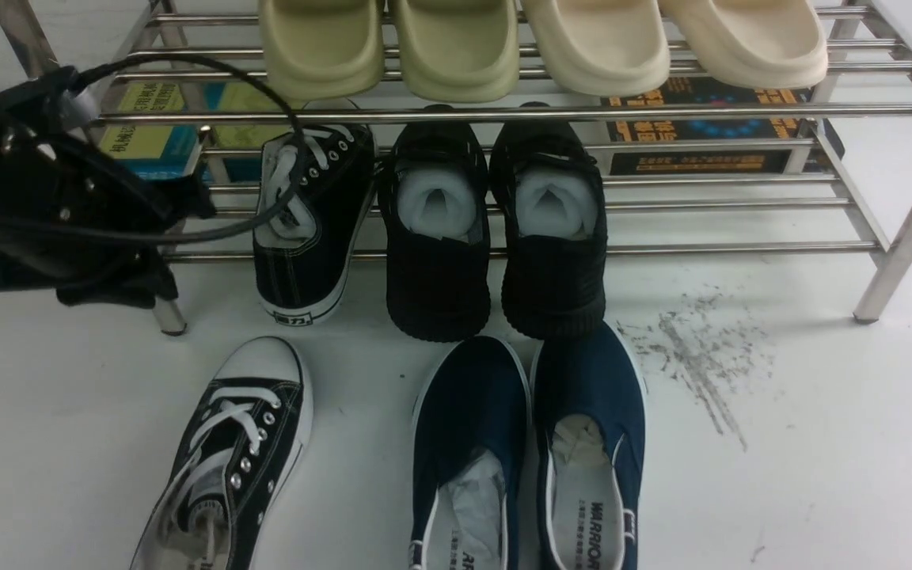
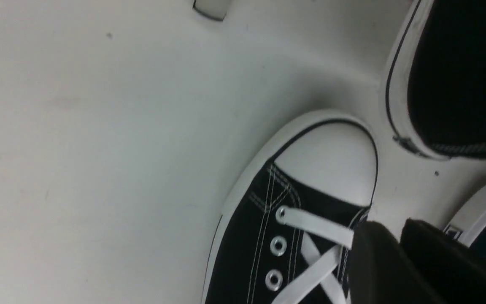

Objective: Take the shoes off the shelf with your hand on the white table.
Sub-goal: 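Grasp the leftmost shoe on the bottom shelf of the shoe rack with the left gripper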

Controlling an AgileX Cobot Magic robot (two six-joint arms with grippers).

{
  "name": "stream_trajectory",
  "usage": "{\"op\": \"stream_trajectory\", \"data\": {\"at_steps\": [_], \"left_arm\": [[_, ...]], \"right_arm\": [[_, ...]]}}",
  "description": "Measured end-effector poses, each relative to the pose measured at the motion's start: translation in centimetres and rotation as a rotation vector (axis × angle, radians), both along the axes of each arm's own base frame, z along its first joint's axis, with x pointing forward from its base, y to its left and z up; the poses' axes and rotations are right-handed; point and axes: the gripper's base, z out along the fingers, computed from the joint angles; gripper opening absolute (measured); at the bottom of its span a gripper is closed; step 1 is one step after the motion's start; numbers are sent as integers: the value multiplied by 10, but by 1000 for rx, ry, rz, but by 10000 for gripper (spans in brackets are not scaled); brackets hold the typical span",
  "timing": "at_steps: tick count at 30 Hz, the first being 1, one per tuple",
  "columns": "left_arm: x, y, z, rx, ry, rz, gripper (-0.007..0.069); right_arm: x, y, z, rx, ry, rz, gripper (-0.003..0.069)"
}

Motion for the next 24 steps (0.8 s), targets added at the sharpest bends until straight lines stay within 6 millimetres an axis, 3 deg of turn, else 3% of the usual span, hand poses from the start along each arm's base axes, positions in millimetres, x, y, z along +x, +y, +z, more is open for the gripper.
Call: {"op": "stream_trajectory", "data": {"at_steps": [3, 4, 5, 10, 14, 24], "left_arm": [[21, -3, -8, 4, 15, -3, 274], [23, -3, -9, 4, 15, -3, 274], [34, -4, -13, 10, 15, -12, 335], [53, -17, -22, 29, -33, -75, 434], [62, -34, -29, 33, -81, -126, 458], [68, -40, -29, 33, -145, -137, 463]], "right_arm": [[0, 0, 0, 0, 0, 0, 237], [0, 0, 0, 0, 0, 0, 237], [0, 0, 0, 0, 0, 0, 237], [0, 0, 0, 0, 0, 0, 237], [0, 0, 0, 0, 0, 0, 237], [0, 0, 0, 0, 0, 0, 237]]}}
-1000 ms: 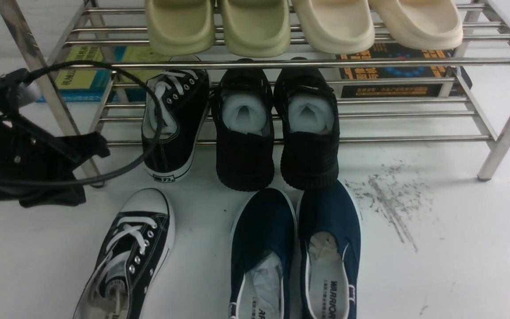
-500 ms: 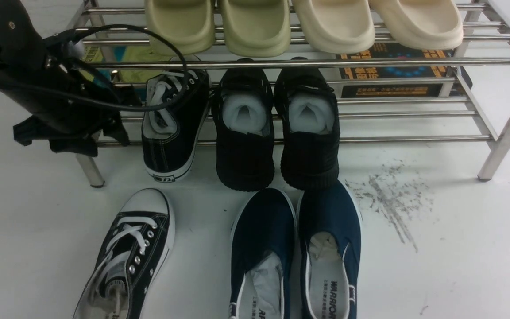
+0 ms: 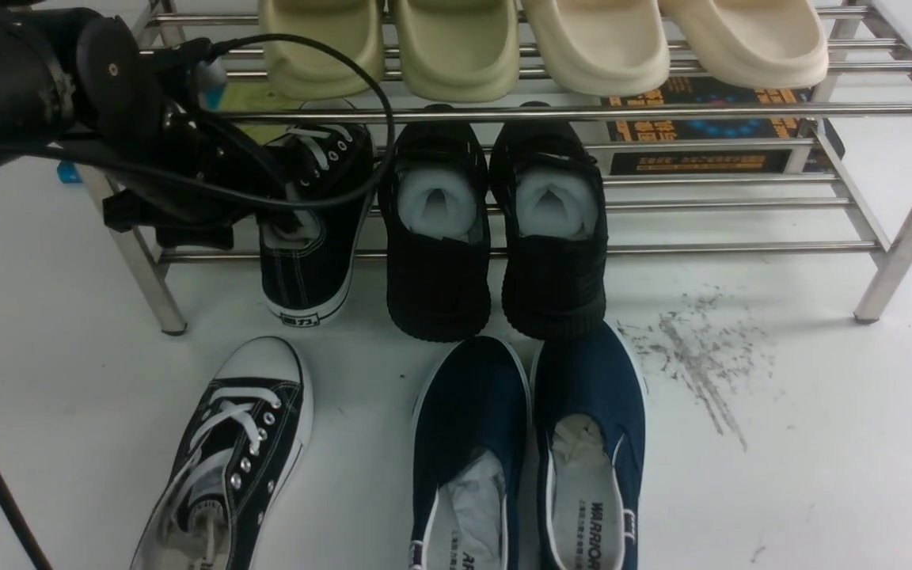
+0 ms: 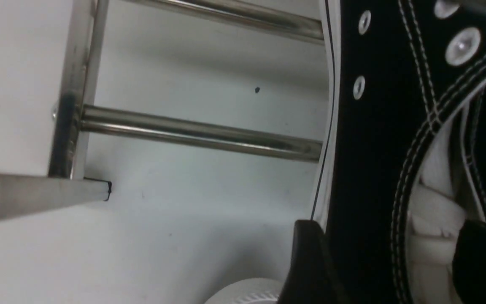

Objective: Take the shoes off the shelf with your hand on the white table.
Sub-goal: 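Grasp the leftmost shoe on the bottom shelf of the shoe rack with the left gripper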

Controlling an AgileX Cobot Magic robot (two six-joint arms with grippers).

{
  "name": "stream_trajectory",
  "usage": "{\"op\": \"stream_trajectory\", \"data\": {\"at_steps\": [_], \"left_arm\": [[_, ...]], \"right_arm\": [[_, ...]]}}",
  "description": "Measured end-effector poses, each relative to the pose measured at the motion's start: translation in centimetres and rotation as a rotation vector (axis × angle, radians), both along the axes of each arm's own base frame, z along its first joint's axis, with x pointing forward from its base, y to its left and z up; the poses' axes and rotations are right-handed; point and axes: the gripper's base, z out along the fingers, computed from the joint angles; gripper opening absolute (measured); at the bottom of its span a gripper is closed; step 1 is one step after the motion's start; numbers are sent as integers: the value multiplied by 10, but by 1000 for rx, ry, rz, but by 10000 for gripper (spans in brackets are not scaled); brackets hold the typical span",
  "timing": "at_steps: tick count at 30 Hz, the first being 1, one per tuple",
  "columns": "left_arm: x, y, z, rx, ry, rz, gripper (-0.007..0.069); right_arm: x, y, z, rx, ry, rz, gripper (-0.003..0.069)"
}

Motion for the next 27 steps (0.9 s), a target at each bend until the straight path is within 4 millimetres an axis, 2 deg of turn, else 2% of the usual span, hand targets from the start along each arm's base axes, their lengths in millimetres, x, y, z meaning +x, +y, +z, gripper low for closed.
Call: {"op": "stream_trajectory", "data": {"at_steps": [5, 11, 15, 18, 19, 20, 23, 27], "left_arm": [[4, 0, -5, 6, -9, 0, 463], [13, -2, -28, 27, 47, -3, 426], [13, -2, -28, 25, 46, -1, 300], [13, -2, -28, 21, 46, 2, 154], [12, -2, -28, 25, 50, 0, 79], [11, -2, -26, 28, 48, -1, 46], [10, -1, -24, 31, 50, -1, 17], [-6, 2, -8, 32, 99, 5, 14]], "right_arm": [[0, 0, 0, 0, 0, 0, 237], [0, 0, 0, 2, 0, -1, 237], [0, 0, 0, 2, 0, -1, 237], [0, 0, 0, 2, 0, -1, 237], [0, 0, 0, 2, 0, -1, 237], [0, 0, 0, 2, 0, -1, 237], [0, 0, 0, 2, 0, -1, 237], [0, 0, 0, 3, 0, -1, 237]]}}
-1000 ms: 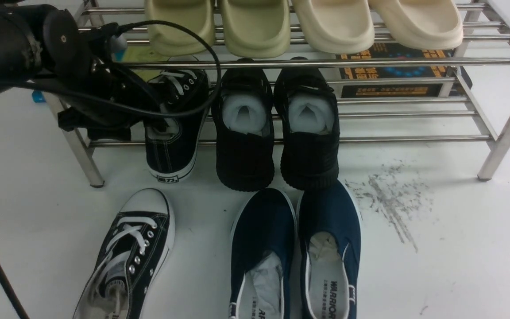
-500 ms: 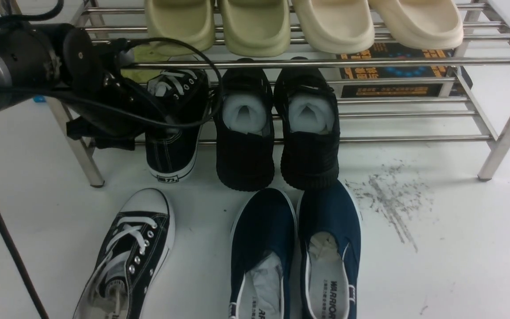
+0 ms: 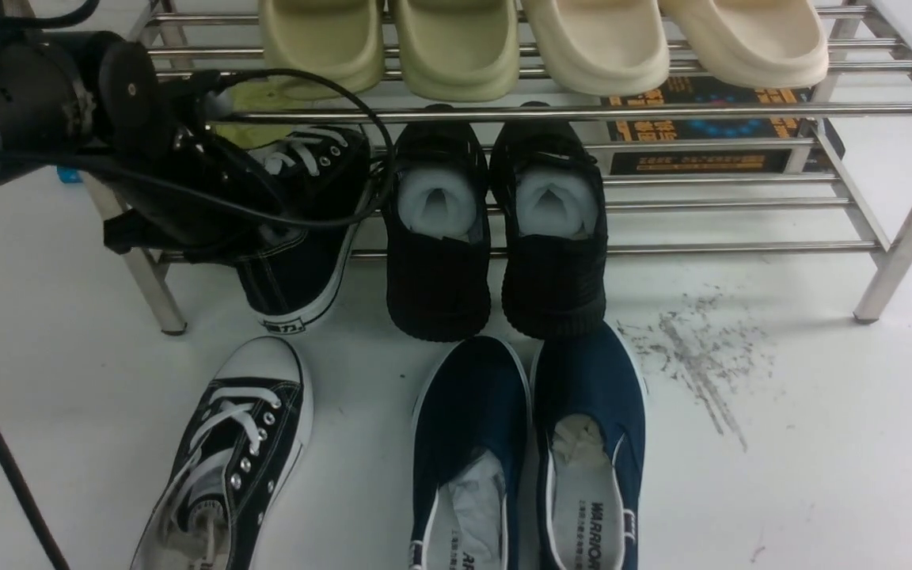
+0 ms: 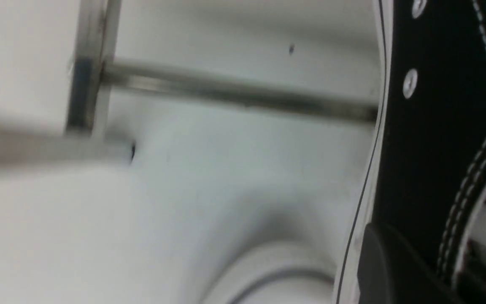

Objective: Take the shoes off the shelf with your hand on the white table.
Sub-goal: 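Grasp the leftmost shoe on the bottom shelf of the shoe rack with the left gripper, then set the held shoe down on the floor in front of the rack with the left gripper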

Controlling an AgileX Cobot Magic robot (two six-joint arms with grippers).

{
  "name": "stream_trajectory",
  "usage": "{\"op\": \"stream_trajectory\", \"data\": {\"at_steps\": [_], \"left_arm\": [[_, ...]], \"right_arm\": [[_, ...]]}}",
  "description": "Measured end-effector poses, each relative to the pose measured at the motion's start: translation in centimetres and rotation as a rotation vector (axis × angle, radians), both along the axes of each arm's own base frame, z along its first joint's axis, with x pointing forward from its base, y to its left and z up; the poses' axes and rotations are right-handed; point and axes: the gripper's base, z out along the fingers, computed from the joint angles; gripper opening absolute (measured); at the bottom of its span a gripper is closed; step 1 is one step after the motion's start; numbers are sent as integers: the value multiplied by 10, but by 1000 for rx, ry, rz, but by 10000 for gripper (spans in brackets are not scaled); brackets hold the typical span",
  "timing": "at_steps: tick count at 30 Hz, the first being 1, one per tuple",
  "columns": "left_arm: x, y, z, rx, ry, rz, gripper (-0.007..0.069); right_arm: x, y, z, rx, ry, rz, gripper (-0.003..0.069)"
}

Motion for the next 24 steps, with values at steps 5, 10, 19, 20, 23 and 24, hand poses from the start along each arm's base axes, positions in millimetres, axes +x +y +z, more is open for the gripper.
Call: {"op": "stream_trajectory", "data": {"at_steps": [5, 10, 19, 20, 23, 24], "left_arm": [[-25, 5, 32, -9, 11, 12, 14], [-53, 11, 58, 3, 50, 8, 14], [-98, 23, 88, 48, 130, 2, 16], [-102, 24, 91, 50, 122, 3, 16], [-117, 28, 103, 43, 86, 23, 17], [-129, 31, 109, 36, 78, 49, 17]], "right_arm": [[0, 0, 0, 0, 0, 0, 237], [0, 0, 0, 0, 0, 0, 237], [0, 0, 0, 0, 0, 0, 237], [0, 0, 0, 0, 0, 0, 237], [0, 0, 0, 0, 0, 0, 237], [0, 0, 0, -1, 0, 0, 237]]}}
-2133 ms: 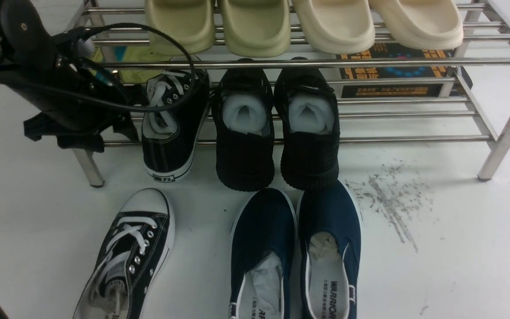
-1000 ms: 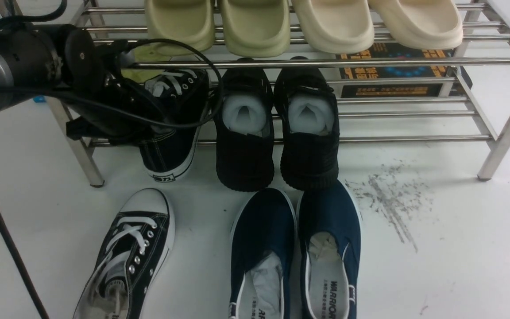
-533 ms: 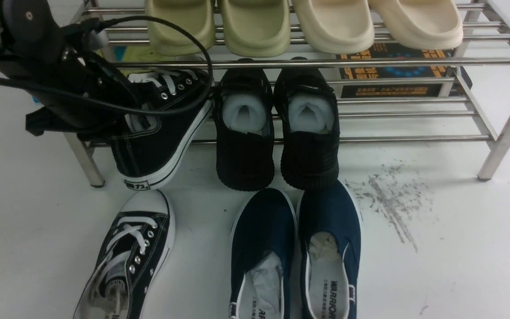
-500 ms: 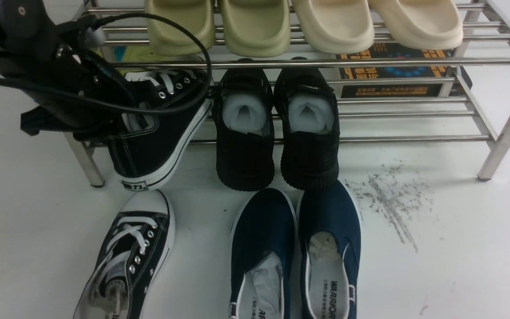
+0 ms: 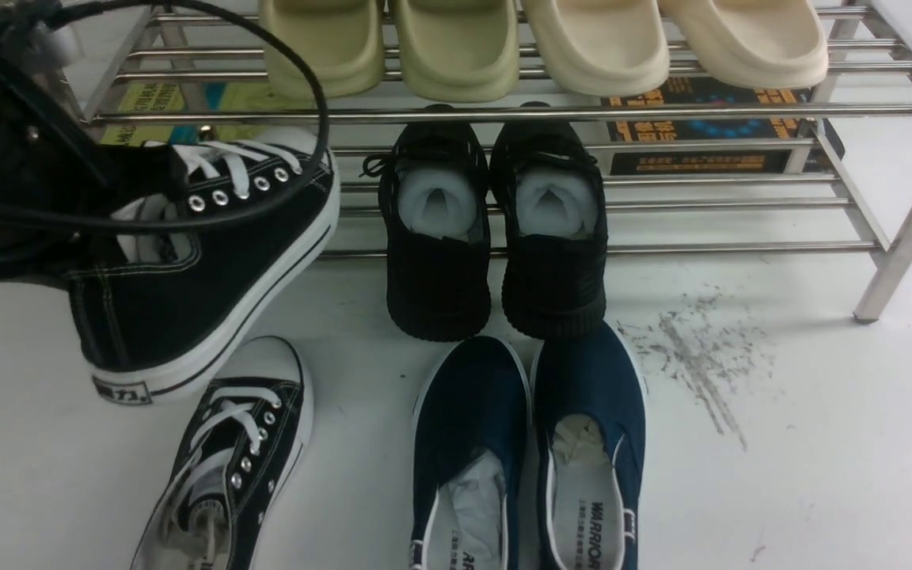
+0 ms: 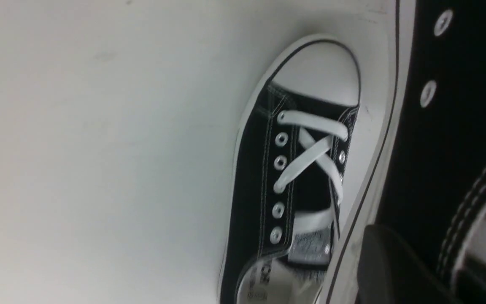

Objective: Take the shoes off the shelf with your hand on the white table.
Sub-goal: 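Set the held shoe down on the floor in front of the rack with the left gripper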

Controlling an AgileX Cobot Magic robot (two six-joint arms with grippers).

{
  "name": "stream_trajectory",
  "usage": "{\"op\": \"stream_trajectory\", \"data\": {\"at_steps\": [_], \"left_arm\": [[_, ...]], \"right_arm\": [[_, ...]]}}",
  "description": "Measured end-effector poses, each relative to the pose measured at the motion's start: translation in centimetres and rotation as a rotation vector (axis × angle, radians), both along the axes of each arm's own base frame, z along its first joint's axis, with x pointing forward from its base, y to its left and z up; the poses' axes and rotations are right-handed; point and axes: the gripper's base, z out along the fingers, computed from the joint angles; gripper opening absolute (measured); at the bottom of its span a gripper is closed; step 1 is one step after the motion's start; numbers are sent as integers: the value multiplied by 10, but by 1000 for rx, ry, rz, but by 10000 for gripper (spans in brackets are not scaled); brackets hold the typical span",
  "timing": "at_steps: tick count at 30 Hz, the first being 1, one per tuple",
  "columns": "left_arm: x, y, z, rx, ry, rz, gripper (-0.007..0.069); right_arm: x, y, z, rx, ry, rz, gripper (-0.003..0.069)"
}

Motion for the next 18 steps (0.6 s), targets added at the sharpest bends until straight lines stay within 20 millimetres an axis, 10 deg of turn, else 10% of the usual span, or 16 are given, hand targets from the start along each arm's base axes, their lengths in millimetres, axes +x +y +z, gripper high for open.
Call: {"op": "stream_trajectory", "data": {"at_steps": [9, 18], "left_arm": [[-56, 7, -26, -81, 64, 84, 17], [-82, -28, -68, -49, 168, 40, 17]], "right_arm": [[0, 0, 0, 0, 0, 0, 239], [0, 0, 0, 0, 0, 0, 239]]}}
